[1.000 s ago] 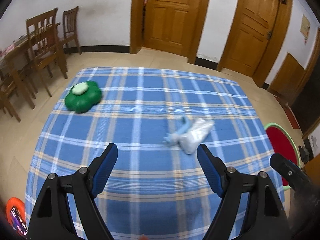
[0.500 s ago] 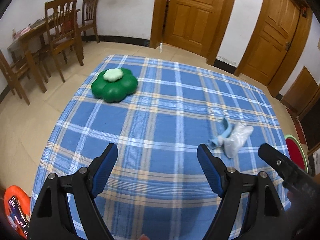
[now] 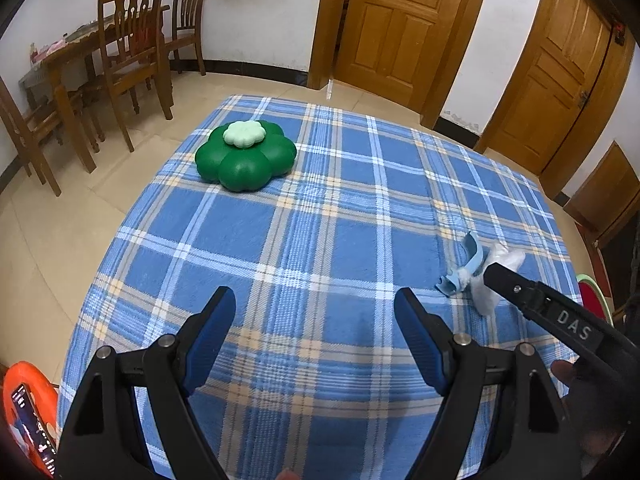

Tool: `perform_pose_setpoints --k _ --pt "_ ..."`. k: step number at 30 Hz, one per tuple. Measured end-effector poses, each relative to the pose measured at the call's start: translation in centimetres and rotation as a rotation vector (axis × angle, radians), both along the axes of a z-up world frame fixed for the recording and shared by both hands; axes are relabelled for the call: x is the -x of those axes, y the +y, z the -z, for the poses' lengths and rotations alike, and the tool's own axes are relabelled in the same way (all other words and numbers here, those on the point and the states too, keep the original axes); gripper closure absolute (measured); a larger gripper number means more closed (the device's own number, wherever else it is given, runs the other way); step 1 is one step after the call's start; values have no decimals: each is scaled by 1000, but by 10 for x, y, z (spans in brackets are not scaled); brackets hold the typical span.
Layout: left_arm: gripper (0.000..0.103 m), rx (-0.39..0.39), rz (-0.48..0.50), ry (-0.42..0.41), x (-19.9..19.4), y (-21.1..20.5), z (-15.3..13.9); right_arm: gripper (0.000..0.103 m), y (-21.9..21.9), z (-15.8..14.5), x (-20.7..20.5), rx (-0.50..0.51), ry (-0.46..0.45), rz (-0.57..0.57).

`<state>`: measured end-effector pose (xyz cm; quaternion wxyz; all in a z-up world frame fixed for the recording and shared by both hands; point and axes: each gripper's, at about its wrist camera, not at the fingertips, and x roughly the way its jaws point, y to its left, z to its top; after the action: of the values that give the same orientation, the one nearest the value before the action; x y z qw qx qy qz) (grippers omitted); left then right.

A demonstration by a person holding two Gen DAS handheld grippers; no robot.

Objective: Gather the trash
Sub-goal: 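Grasp the white plastic bag with the right tool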

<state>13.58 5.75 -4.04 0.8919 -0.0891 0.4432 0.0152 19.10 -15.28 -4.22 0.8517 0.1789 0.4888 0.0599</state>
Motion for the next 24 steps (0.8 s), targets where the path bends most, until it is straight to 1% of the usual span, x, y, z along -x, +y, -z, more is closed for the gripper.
perform_pose_setpoints --k 1,3,4,12,24 --pt "22 1 -1 0 0 0 0 51 -1 -1 1 10 -12 3" --pt "22 2 -2 1 0 1 0 60 -5 1 2 -1 -10 5" --pt "22 2 -1 1 0 1 0 63 -8 2 3 -11 -7 4" --pt "22 3 6 2 1 -1 0 65 -23 1 14 -19 -16 8" --pt "22 0 58 5 0 -22 -3 65 -66 -14 51 -21 -59 59"
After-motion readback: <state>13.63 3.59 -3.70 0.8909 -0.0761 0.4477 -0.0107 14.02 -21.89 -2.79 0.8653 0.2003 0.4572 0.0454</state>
